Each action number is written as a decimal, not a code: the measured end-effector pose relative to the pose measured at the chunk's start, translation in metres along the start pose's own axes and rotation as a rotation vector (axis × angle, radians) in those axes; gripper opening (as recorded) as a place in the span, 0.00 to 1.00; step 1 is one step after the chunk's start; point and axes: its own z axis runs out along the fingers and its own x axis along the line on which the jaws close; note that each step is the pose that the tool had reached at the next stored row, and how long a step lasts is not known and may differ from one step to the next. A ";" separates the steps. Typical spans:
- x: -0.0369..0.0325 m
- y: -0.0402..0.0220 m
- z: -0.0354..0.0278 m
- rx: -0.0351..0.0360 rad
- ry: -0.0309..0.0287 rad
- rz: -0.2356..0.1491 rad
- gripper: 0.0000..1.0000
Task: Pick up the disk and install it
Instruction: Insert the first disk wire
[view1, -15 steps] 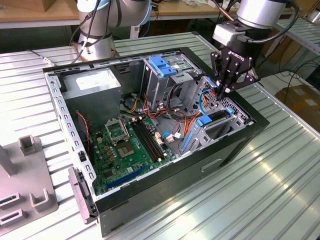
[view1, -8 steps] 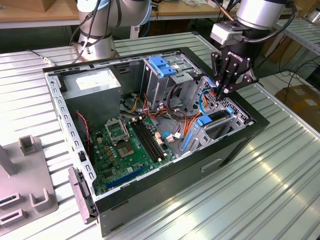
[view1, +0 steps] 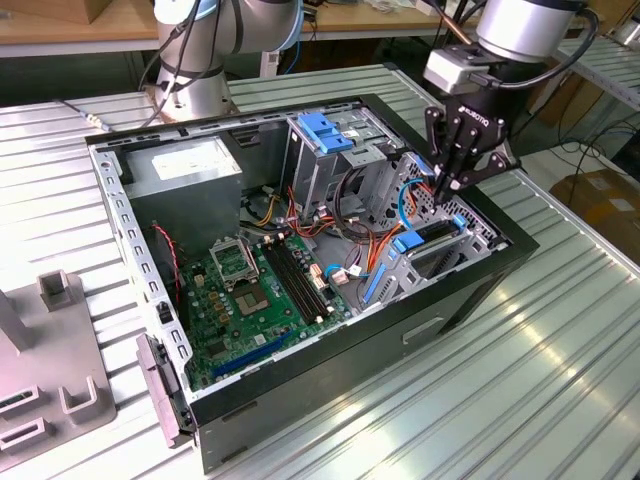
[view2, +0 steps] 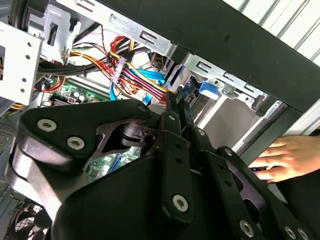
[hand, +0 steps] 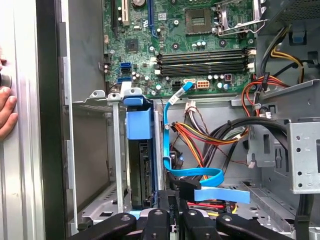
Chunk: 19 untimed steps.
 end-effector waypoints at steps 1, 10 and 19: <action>0.0006 0.0000 0.0001 0.0000 0.0000 0.000 0.16; 0.0021 -0.0001 0.0003 0.0000 -0.0001 0.000 0.16; 0.0025 0.0000 0.0003 -0.0001 -0.0013 0.000 0.16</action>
